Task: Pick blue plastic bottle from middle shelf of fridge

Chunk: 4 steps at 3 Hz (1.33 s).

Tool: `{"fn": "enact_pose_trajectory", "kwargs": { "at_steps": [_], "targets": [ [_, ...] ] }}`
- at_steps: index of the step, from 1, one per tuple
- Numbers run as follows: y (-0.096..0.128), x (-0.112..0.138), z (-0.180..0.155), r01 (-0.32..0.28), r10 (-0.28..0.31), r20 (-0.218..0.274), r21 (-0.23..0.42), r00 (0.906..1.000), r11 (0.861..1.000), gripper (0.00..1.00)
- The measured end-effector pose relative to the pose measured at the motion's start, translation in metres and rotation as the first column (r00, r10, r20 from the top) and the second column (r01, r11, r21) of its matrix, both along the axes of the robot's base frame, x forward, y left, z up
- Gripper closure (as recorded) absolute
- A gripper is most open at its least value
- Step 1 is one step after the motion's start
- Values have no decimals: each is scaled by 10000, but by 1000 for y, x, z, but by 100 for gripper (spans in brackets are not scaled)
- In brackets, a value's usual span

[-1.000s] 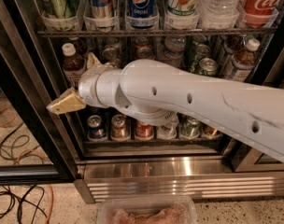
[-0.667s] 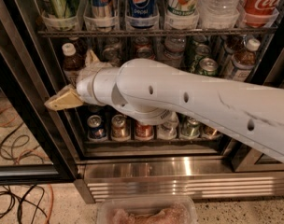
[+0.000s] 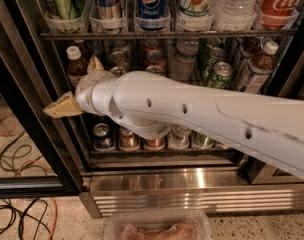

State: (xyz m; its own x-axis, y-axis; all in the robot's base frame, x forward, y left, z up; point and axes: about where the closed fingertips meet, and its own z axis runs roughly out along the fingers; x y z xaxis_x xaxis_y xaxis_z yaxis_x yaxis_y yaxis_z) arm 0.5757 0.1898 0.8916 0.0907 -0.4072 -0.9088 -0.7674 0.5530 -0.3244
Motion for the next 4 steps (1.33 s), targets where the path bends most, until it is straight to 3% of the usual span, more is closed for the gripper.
{"fn": "enact_pose_trajectory", "kwargs": {
  "at_steps": [2, 3, 4],
  "targets": [
    [-5, 22, -8, 585, -586, 115, 83, 9982, 9983, 0],
    [-5, 23, -8, 608, -609, 128, 84, 9981, 9981, 0],
    [-5, 23, -8, 608, -609, 129, 84, 9981, 9981, 17]
  ]
}}
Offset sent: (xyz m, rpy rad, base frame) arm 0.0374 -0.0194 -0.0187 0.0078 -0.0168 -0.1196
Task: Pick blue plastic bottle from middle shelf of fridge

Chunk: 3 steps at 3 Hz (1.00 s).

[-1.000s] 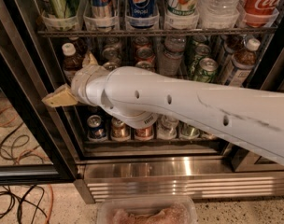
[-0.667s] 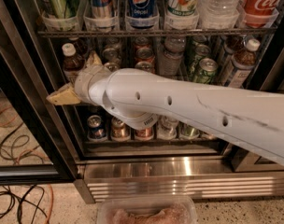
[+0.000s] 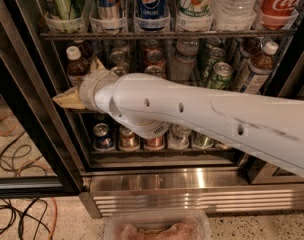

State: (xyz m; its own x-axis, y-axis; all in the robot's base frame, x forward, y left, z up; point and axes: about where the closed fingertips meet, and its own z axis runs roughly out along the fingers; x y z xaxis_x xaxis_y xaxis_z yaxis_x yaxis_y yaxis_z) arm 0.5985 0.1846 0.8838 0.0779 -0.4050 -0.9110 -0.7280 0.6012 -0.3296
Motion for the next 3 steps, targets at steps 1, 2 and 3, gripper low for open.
{"fn": "enact_pose_trajectory", "kwargs": {
  "at_steps": [1, 2, 3],
  "targets": [
    [0, 0, 0, 0, 0, 0, 0, 10000, 10000, 14],
    [0, 0, 0, 0, 0, 0, 0, 10000, 10000, 12],
    [0, 0, 0, 8, -8, 1, -1, 10000, 10000, 22]
  ]
}}
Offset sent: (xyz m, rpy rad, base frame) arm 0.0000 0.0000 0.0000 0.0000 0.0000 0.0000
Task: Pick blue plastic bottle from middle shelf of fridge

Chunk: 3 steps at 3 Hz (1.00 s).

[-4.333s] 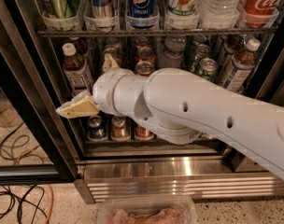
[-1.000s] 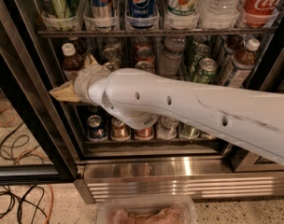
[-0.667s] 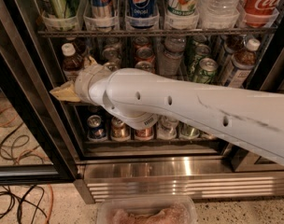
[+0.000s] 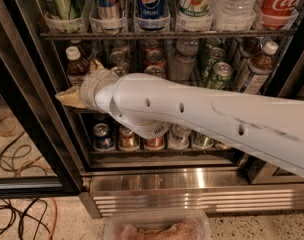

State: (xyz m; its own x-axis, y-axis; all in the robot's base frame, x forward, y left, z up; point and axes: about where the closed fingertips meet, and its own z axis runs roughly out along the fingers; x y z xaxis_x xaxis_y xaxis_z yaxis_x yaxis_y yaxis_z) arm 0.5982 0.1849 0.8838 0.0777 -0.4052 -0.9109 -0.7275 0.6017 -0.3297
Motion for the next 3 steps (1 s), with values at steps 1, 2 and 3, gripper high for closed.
{"fn": "enact_pose_trajectory", "kwargs": {
  "at_steps": [1, 2, 3],
  "targets": [
    [0, 0, 0, -1, 1, 1, 0, 10000, 10000, 35],
    [0, 0, 0, -1, 1, 2, 0, 10000, 10000, 35],
    [1, -1, 5, 80, -80, 70, 14, 9999, 10000, 53]
  ]
}}
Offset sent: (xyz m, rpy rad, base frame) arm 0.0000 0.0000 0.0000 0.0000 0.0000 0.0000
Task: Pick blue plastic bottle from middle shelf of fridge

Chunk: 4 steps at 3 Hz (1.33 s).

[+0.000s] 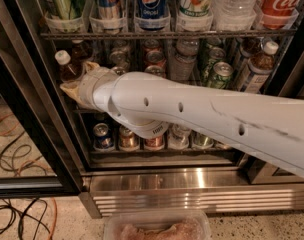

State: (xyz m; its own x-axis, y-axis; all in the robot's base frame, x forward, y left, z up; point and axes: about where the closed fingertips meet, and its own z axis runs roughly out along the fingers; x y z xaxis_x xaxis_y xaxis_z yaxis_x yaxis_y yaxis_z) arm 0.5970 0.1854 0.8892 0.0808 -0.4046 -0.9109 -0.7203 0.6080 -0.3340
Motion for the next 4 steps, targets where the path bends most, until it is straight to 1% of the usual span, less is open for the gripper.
{"fn": "enact_pose_trajectory", "kwargs": {
  "at_steps": [1, 2, 3, 4],
  "targets": [
    [0, 0, 0, 2, -2, 2, 1, 10000, 10000, 77],
    [-11, -4, 15, 95, -97, 122, 193, 9999, 9998, 98],
    [-26, -14, 33, 227, -238, 216, 517, 9995, 9984, 100],
    [-29, -23, 54, 33, -61, 491, 554, 9988, 9985, 100]
  ]
}}
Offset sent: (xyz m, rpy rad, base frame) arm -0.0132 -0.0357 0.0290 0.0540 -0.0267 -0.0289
